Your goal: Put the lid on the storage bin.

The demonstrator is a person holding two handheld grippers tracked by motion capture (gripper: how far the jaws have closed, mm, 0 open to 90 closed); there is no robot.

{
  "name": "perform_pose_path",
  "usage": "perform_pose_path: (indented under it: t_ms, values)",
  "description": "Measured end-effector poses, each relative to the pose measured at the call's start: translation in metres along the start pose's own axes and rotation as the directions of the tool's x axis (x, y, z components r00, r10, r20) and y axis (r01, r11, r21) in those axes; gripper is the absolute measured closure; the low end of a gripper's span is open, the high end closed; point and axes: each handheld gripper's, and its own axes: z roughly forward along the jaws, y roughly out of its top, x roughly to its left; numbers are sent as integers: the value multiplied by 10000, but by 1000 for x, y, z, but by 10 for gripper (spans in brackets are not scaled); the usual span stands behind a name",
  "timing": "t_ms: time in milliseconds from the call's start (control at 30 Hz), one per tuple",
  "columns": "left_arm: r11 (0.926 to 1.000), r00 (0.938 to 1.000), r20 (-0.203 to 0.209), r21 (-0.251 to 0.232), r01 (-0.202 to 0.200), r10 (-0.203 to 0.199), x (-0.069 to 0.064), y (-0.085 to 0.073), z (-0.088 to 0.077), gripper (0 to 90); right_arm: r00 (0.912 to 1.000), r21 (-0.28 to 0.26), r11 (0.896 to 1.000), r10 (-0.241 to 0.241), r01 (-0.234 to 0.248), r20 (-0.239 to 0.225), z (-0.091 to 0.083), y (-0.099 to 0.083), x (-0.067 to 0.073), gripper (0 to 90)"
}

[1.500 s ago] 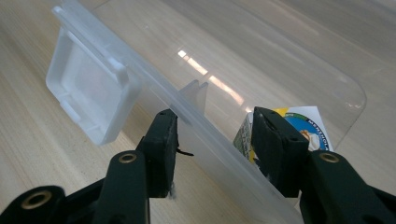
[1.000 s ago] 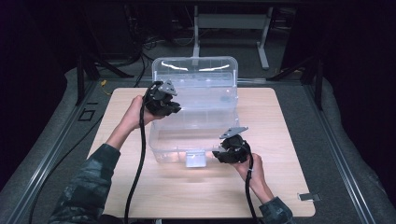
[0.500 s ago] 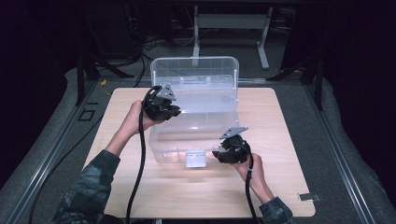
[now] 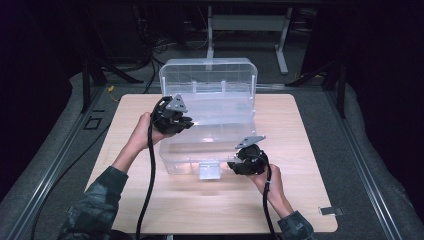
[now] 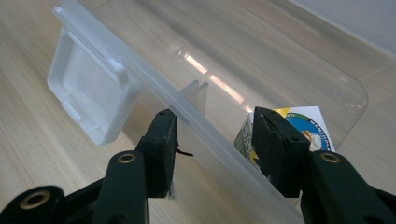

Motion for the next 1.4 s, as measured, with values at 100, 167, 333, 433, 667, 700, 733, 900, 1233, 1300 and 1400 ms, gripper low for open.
perform_pose_path:
  t_ms: [100, 167, 333, 433, 667, 700, 733, 900, 1233, 1300, 1400]
  values:
    - [10000, 10000, -21, -64, 39, -39, -1, -1, 0, 799, 10000, -127, 9999, 5, -5, 27, 1, 0, 0, 509]
    - [9999, 10000, -77, -100, 29, -30, -3, -2, 0, 798, 10000, -120, 9999, 18, -17, 32, 1, 0, 0, 509]
    - [9996, 9998, -123, -262, 133, -136, -7, -6, -1, 792, 10000, -17, 10000, -16, 16, 19, 0, 0, 0, 509]
    - [9989, 9997, -110, -409, 220, -224, -9, -8, -1, 790, 10000, -12, 10000, -17, 17, 18, 0, 0, 0, 509]
    - [9990, 9997, -175, -410, 171, -179, -13, -11, -1, 785, 10000, -172, 9999, -5, 7, 67, 1, -1, 0, 508]
    - [9992, 9997, -181, -377, 149, -156, -14, -11, -1, 783, 10000, -175, 9998, -16, 17, 71, 1, -1, 1, 508]
    - [9993, 9997, -171, -354, 152, -158, -14, -11, -1, 783, 10000, -174, 9998, -17, 18, 72, 1, -1, 1, 508]
    - [9994, 9991, -414, -336, -22, 8, -19, -11, -1, 778, 10000, -173, 9998, -23, 24, 68, 1, -1, 0, 508]
    - [9993, 9991, -422, -372, -82, 66, -23, -14, -1, 777, 10000, -165, 9999, -28, 29, 70, 1, -1, 1, 508]
    - [9991, 9990, -444, -416, -60, 41, -24, -15, -1, 776, 10000, -174, 9998, -39, 40, 52, 1, -1, 1, 508]
    - [9992, 9991, -415, -396, -60, 43, -25, -16, -1, 775, 10000, -158, 9999, -47, 48, 52, 1, -1, 1, 508]
